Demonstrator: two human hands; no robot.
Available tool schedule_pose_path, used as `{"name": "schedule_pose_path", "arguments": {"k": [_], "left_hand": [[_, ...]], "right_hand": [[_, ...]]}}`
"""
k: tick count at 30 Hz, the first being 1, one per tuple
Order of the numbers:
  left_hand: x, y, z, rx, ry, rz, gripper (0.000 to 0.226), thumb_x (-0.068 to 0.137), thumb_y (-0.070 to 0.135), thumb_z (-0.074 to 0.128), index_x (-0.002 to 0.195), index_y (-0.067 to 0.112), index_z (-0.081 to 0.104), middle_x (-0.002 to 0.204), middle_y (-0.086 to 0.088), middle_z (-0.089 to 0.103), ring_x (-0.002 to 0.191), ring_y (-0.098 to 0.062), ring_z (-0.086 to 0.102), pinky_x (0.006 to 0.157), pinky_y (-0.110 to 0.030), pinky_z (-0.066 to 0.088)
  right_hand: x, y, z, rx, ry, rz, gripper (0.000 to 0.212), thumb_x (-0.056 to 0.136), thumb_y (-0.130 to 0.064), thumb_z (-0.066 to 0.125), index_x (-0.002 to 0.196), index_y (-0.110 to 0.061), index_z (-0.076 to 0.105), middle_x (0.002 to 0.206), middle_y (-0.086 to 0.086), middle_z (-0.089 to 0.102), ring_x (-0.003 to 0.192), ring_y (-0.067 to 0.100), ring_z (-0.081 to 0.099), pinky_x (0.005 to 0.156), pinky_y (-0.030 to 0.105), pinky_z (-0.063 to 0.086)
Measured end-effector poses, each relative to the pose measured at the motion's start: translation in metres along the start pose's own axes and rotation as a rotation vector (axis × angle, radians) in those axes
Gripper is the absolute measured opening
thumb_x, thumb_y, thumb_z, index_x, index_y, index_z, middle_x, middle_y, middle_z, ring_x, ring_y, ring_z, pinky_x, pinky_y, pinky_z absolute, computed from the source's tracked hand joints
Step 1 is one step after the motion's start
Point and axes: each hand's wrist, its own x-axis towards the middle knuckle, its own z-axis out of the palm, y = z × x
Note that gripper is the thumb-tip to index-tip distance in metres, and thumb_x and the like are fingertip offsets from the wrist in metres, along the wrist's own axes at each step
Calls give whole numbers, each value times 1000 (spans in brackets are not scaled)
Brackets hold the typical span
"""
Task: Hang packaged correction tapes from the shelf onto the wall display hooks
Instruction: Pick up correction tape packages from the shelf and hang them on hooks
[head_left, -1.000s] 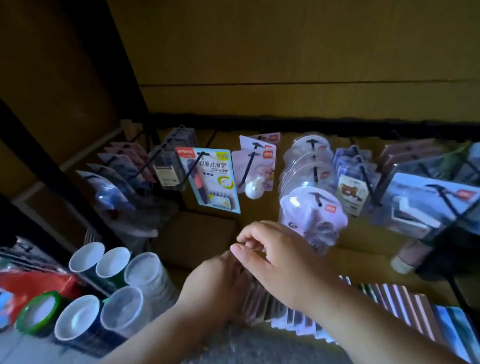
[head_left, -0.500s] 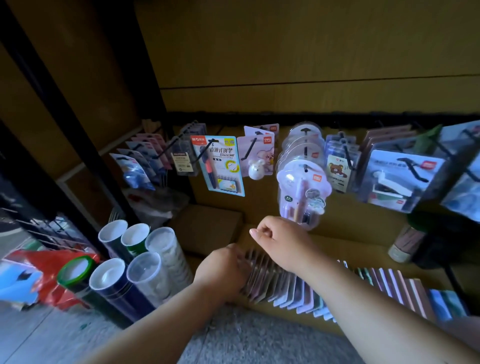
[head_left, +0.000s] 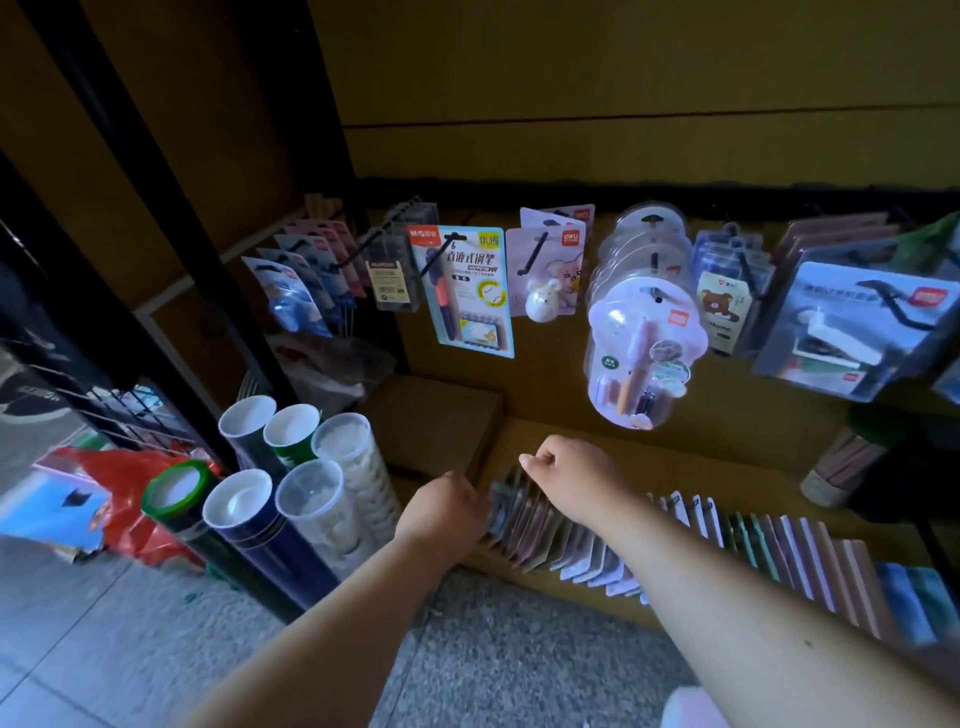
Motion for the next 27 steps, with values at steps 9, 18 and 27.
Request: {"name": "schedule_pose_path", "arguments": {"k": [9,18,27], "left_hand": [[40,-27,47,-43,-100,-50,32,99,22,42,122,7,60,121,-15,66,111,-32,61,88,-32,48],[88,-64,93,-85,-79,30,34,104,19,38,129,4,56,134,-13,57,122,-27,54,92,-24,40],[127,-99,138,36,-117,416,42,62,14,35,61,4,76,54,-8,67,47,-19,65,45,-17,45]], "right_hand": [[46,27,60,112,-77,228,30,97,-46,43,91,-19,54,83,2,59,87,27,60,71,33,46],[105,40,113,118,-41,348,33,97,-36,48,114,-14,66,110,11,69,95,26,63,73,27,44],[149,44,151,-76,-17,433,33,91,-39,54,104,-16,72,111,9,71,102,28,66,81,30,49]]}}
